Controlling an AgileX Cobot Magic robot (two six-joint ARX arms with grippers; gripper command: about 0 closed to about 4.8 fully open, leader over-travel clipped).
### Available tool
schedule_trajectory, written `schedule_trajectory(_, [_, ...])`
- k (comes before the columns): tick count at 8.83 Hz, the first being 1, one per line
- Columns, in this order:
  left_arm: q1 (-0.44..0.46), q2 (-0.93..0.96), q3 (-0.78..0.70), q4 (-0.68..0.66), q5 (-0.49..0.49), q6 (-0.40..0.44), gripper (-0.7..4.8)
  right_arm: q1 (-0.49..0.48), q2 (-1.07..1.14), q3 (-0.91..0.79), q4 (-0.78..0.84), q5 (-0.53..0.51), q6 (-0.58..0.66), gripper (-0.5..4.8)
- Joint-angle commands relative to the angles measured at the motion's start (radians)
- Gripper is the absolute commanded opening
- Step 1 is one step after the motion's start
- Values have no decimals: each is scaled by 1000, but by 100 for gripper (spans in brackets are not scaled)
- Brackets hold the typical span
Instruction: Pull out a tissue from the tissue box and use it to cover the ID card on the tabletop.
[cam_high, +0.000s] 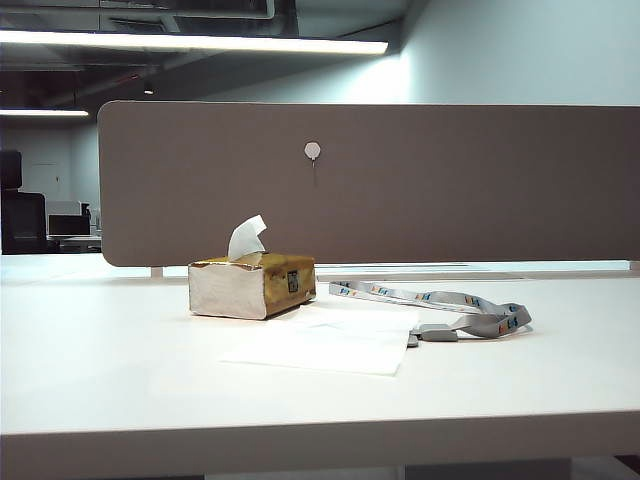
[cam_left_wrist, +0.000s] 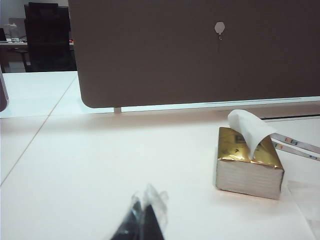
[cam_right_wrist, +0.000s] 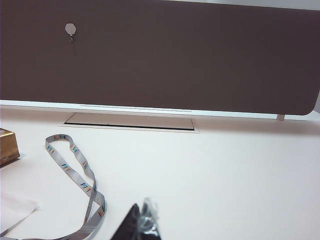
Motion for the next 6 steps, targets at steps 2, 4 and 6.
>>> schedule_trajectory(2, [0,1,4,5,-130,0,-6,1,-1,0,16,1,-3,-5])
schedule_trajectory(4, [-1,1,4,5,-124,0,-6,1,-1,0,16,1,-3,-5])
schedule_trajectory(6, [-1,1,4,5,-118,0,-6,1,-1,0,16,1,-3,-5])
